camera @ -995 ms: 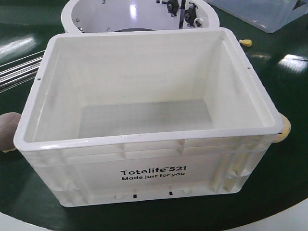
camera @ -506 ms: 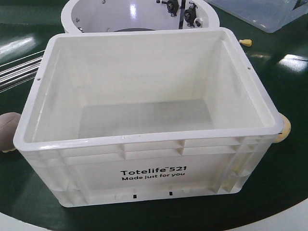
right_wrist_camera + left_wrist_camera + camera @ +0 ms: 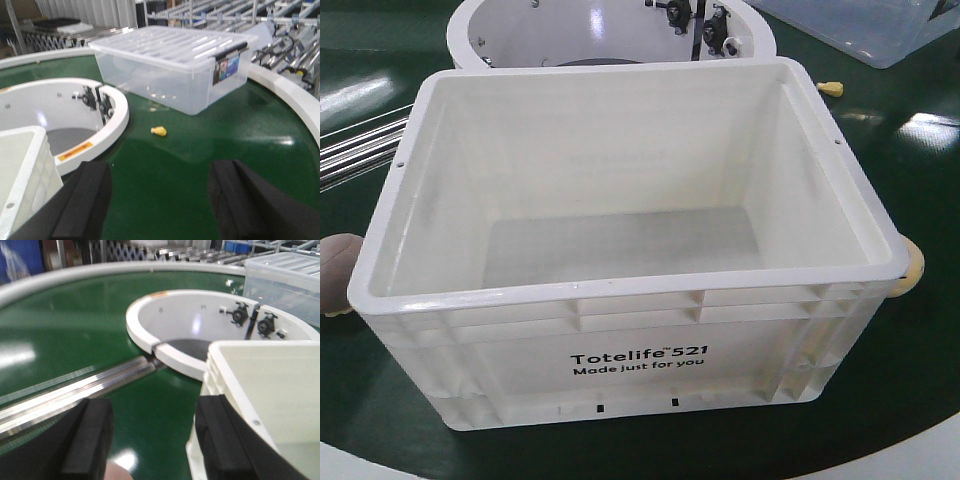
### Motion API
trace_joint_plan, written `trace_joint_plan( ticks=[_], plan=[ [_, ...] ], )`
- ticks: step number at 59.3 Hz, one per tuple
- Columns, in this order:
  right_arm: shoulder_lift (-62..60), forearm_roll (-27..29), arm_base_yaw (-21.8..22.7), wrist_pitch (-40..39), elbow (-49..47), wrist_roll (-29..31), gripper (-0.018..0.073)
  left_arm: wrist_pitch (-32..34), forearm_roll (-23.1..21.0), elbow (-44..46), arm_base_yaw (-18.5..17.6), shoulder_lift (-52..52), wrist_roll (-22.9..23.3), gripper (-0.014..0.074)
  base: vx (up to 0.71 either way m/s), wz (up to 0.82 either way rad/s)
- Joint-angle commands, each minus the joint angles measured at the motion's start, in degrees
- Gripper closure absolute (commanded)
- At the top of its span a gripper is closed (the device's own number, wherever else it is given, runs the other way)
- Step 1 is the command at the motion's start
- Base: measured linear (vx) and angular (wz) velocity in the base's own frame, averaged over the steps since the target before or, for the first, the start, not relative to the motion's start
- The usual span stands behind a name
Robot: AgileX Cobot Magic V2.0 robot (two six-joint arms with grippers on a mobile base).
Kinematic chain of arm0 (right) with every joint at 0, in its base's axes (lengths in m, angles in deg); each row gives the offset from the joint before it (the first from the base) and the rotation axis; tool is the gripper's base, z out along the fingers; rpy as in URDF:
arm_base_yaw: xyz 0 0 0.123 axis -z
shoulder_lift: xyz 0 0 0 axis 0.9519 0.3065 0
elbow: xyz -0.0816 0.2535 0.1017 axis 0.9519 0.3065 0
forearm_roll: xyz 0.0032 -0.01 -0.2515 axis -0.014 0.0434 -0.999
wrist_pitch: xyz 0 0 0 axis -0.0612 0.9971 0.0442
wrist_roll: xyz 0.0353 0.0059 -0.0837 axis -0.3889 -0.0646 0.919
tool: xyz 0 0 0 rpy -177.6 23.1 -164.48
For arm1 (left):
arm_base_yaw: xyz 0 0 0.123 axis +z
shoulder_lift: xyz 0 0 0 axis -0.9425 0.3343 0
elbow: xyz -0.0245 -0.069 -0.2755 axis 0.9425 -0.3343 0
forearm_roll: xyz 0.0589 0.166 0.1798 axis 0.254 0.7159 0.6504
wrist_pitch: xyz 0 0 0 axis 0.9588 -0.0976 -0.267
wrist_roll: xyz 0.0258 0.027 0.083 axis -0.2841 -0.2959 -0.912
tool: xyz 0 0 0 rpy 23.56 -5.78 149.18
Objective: Place moving items into box and shelve
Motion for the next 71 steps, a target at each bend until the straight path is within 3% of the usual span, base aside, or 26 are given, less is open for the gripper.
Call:
trace_joint_plan(
  ticks=[1,8,25,31,44,55,63,71],
  plan=[
    [2.6,-0.3,0.1,2.1,-7.5,0.1,0.0069,-1.2,2.3,4.9,-0.1,2.8,6.5,0.0099,0.0,0.0],
    [11.5,-3.0,0.2,12.0,-19.7,0.0,0.0069,-8.7,9.4,13.0,-0.1,10.3,11.2,0.0099,0.0,0.0],
    [38.2,-2.5,0.2,30.3,-38.5,-1.3,0.0069,-15.6,10.6,23.8,-0.1,28.1,14.9,0.0099,0.0,0.0],
    [46.3,-1.7,0.2,35.2,-40.2,0.5,0.0069,-18.3,10.6,23.8,-0.1,33.2,15.6,0.0099,0.0,0.0],
    [59.1,2.2,0.2,38.1,-40.1,5.2,0.0069,-20.9,10.6,23.8,-0.1,38.6,15.0,0.0099,0.0,0.0],
    [65.5,5.0,0.1,40.8,-40.1,7.2,0.0069,-21.1,10.6,23.8,-0.1,38.8,14.9,0.0099,0.0,0.0],
    [69.3,10.3,0.1,44.2,-40.1,11.1,0.0069,-23.3,10.6,23.8,-0.1,38.8,14.8,0.0099,0.0,0.0],
    [71.3,10.3,0.1,44.4,-40.1,11.3,0.0069,-25.1,10.6,23.8,-0.1,39.3,12.2,0.0099,0.0,0.0]
  ],
)
